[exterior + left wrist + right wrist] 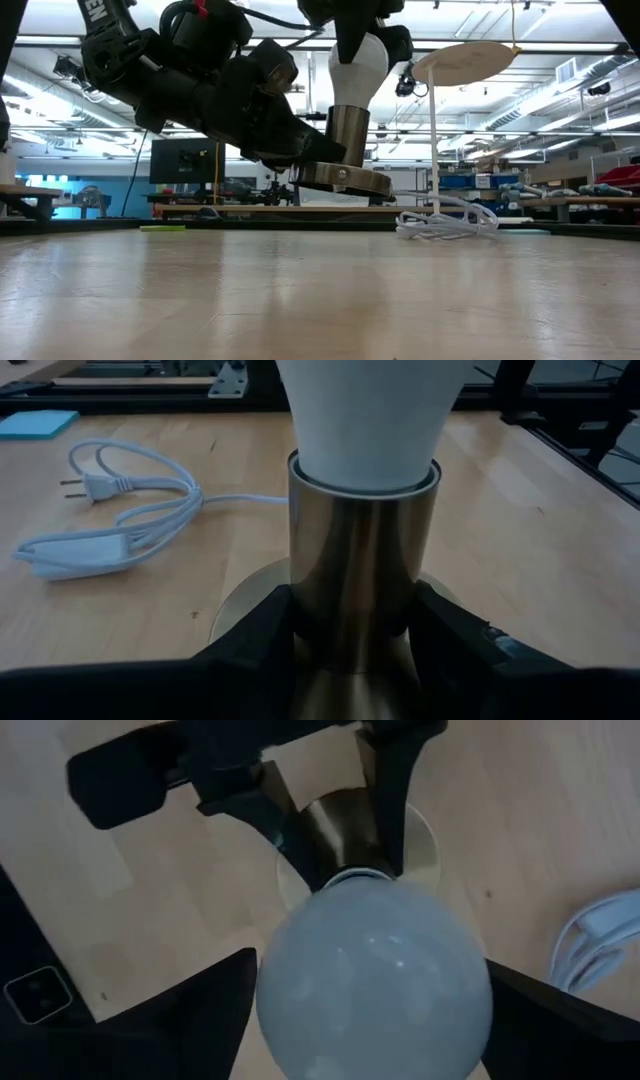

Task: Screw lightbulb
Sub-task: Insert the lightbulb into the lamp, then remove the lightbulb from the lamp

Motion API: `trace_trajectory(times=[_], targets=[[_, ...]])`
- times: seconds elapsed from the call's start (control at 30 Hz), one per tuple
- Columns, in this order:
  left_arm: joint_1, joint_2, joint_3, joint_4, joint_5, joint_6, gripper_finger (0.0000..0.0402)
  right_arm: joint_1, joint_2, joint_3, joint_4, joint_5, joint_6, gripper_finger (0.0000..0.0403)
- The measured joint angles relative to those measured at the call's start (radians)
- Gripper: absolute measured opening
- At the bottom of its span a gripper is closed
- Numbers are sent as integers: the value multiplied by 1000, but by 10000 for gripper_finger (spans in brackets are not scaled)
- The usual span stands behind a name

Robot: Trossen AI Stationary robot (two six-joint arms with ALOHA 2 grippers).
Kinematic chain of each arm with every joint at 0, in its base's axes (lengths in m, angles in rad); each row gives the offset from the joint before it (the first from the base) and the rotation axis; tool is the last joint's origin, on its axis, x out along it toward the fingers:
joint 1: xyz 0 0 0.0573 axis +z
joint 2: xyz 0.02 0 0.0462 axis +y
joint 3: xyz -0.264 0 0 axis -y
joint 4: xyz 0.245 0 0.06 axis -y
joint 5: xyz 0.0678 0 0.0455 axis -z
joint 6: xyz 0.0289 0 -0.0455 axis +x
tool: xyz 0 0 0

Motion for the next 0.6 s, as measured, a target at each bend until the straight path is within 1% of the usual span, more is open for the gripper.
trace_trajectory(times=[0.13, 0.3, 0.37, 0.43, 0.53, 0.6], targets=[[0, 0, 1, 4, -1, 4, 159, -1, 0, 39, -27, -4, -19, 350], [1, 42, 1, 43, -16, 3, 159, -12, 0, 115, -99, -5, -21, 348], [3, 76, 0, 62, -6, -2, 159, -16, -1, 151, -142, -5, -21, 345], [5, 104, 1, 92, 11, -6, 159, -16, -8, 169, -145, -5, -27, 339], [9, 127, 3, 122, 13, -5, 159, -10, -33, 169, -149, -7, -47, 323], [10, 129, 3, 119, 14, -4, 159, 0, -48, 170, -149, 18, -56, 309]])
